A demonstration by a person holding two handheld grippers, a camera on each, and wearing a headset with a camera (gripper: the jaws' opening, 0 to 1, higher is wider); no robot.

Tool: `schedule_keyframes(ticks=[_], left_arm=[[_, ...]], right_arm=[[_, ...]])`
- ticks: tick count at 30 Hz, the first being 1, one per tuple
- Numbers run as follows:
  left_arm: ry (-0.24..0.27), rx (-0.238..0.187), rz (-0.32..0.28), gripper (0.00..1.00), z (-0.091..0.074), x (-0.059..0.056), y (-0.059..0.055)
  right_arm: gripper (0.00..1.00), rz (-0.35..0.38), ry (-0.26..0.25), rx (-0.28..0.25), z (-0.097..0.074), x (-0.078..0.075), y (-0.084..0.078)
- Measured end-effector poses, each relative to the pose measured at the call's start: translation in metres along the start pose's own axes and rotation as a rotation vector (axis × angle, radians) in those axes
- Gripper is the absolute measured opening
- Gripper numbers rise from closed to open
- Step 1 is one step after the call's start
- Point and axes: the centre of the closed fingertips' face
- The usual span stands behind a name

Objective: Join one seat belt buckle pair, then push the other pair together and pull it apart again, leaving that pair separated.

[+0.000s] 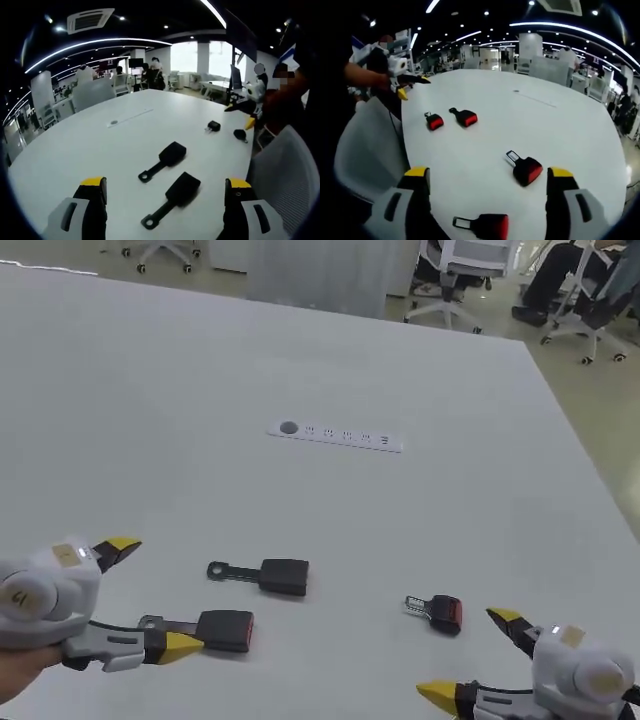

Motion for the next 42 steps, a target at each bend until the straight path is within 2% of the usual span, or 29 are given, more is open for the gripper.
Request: schedule_keyframes(ticks=[11, 15, 17, 20, 22, 25, 26, 28, 30, 31, 33, 34, 35, 36, 39, 41, 42], left_arm=[[-0.031, 0.026, 0.018, 1.00, 0.014, -0.004, -0.003], [-0.082, 0.056, 0.037, 1.00, 0.021, -0.013, -0.010], [-0.086, 0.075, 0.064, 0.98, 0.026, -0.014, -0.013], [-0.101, 0.075, 0.050, 0.98, 0.032, -0.016, -0.014], [-0.113, 0.094, 0.070, 0.97, 0.036, -0.018, -0.017], [-0.105, 0.105, 0.089, 0.92, 0.043, -0.019, -0.021], [-0.119, 0.108, 0.104, 0.89, 0.046, -0.022, -0.022], [-0.138, 0.148, 0.144, 0.89, 0.050, -0.026, -0.029], [-0.157, 0.164, 0.171, 0.88, 0.056, -0.030, -0.033], [-0.168, 0.173, 0.181, 0.87, 0.060, -0.030, -0.036], [-0.176, 0.185, 0.205, 0.86, 0.066, -0.029, -0.039], [-0.180, 0.189, 0.208, 0.85, 0.069, -0.028, -0.041], [-0.190, 0.213, 0.225, 0.84, 0.074, -0.027, -0.049], [-0.193, 0.221, 0.238, 0.83, 0.077, -0.027, -0.053], [-0.209, 0.241, 0.224, 0.83, 0.084, -0.029, -0.062], [-0.231, 0.264, 0.281, 0.81, 0.086, -0.033, -0.069], [-0.233, 0.268, 0.284, 0.79, 0.087, -0.033, -0.070]], right_arm=[[0.97, -0.048, 0.040, 0.048, 0.001, -0.001, -0.014], [0.95, -0.122, 0.083, 0.109, -0.001, 0.001, -0.025], [0.95, -0.157, 0.102, 0.131, -0.003, -0.001, -0.030], [0.94, -0.201, 0.149, 0.199, -0.005, -0.001, -0.045], [0.92, -0.217, 0.185, 0.230, -0.007, -0.001, -0.052], [0.89, -0.292, 0.220, 0.275, -0.010, -0.003, -0.059], [0.89, -0.304, 0.233, 0.286, -0.010, -0.003, -0.061], [0.88, -0.357, 0.266, 0.316, -0.011, -0.003, -0.065], [0.87, -0.432, 0.287, 0.371, -0.011, -0.006, -0.072], [0.86, -0.493, 0.301, 0.405, -0.012, -0.006, -0.075], [0.84, -0.600, 0.325, 0.424, -0.011, -0.004, -0.075], [0.83, -0.658, 0.348, 0.453, -0.011, -0.003, -0.079], [0.81, -0.689, 0.364, 0.472, -0.011, -0.002, -0.081], [0.80, -0.713, 0.388, 0.480, -0.009, 0.000, -0.084], [0.78, -0.752, 0.414, 0.509, -0.005, 0.001, -0.088], [0.77, -0.784, 0.448, 0.518, -0.003, 0.004, -0.090], [0.75, -0.798, 0.457, 0.520, -0.002, 0.005, -0.091]])
Point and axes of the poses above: the centre of the closed fingertips' face, and the gripper's own axes: z roughly forward along the fingers, x roughly to its left, y roughly out of its top, and after that the axes turned 8 degrees about x, right-handed
